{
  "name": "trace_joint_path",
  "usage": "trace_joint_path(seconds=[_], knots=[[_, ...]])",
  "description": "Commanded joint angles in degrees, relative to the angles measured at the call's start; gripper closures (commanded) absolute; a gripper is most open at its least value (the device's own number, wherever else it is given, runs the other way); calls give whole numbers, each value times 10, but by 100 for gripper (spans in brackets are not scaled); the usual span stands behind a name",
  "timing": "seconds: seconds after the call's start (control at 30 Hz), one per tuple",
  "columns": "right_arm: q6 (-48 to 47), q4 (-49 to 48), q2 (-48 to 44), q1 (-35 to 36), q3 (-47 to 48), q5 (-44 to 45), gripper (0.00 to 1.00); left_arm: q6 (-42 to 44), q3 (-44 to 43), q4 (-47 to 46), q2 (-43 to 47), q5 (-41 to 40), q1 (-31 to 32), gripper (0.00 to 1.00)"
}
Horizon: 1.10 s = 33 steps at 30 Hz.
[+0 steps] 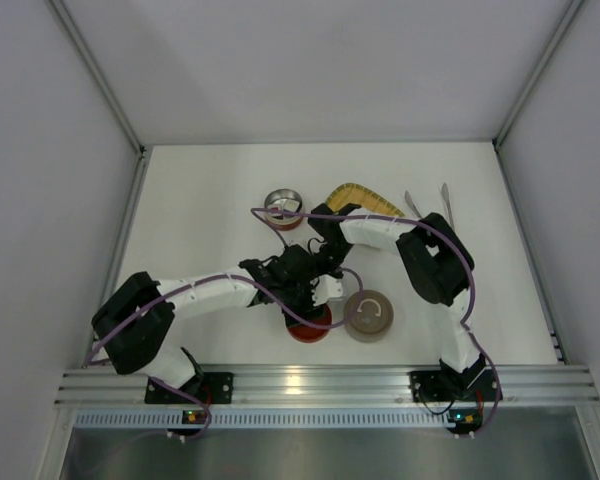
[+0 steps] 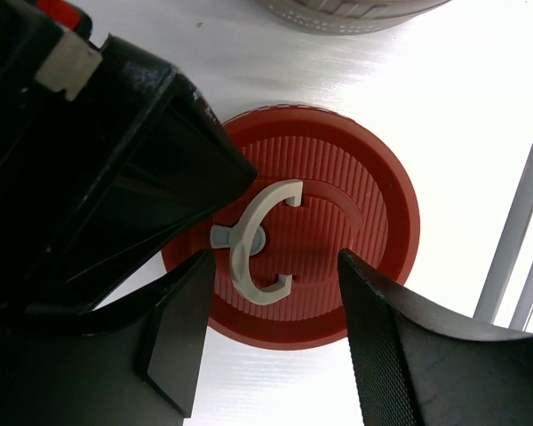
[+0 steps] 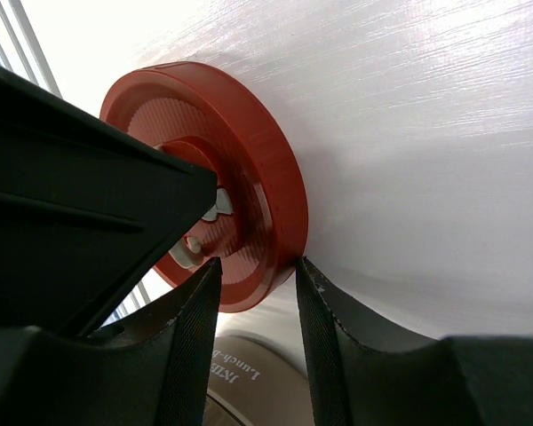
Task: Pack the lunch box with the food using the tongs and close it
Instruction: Pick up the box lid from the center of the board.
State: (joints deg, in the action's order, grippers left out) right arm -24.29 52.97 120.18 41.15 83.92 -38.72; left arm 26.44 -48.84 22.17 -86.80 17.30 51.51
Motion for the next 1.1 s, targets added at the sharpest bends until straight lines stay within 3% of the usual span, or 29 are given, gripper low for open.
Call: trace_joint_path(seconds=[0.0, 0.27, 0.67, 0.87, 0.97, 1.07], knots=[[-22, -6, 32, 11, -1, 40, 60, -3, -15, -35, -13, 14, 3, 38], [-23, -6, 33, 12, 0, 39, 60, -16, -13, -47, -18, 27, 4, 54], [-22, -5, 33, 11, 5, 38, 60, -23, -21, -24, -6, 29, 5, 93], [-13, -7, 32, 7, 8, 35, 60, -33, -15, -6, 24, 21, 7, 100], [-6, -5, 26, -2, 16, 29, 48, -37, -10, 1, 44, 12, 8, 100], [3, -5, 16, -21, 27, 8, 30, -34, -4, 17, 67, 9, 11, 100]])
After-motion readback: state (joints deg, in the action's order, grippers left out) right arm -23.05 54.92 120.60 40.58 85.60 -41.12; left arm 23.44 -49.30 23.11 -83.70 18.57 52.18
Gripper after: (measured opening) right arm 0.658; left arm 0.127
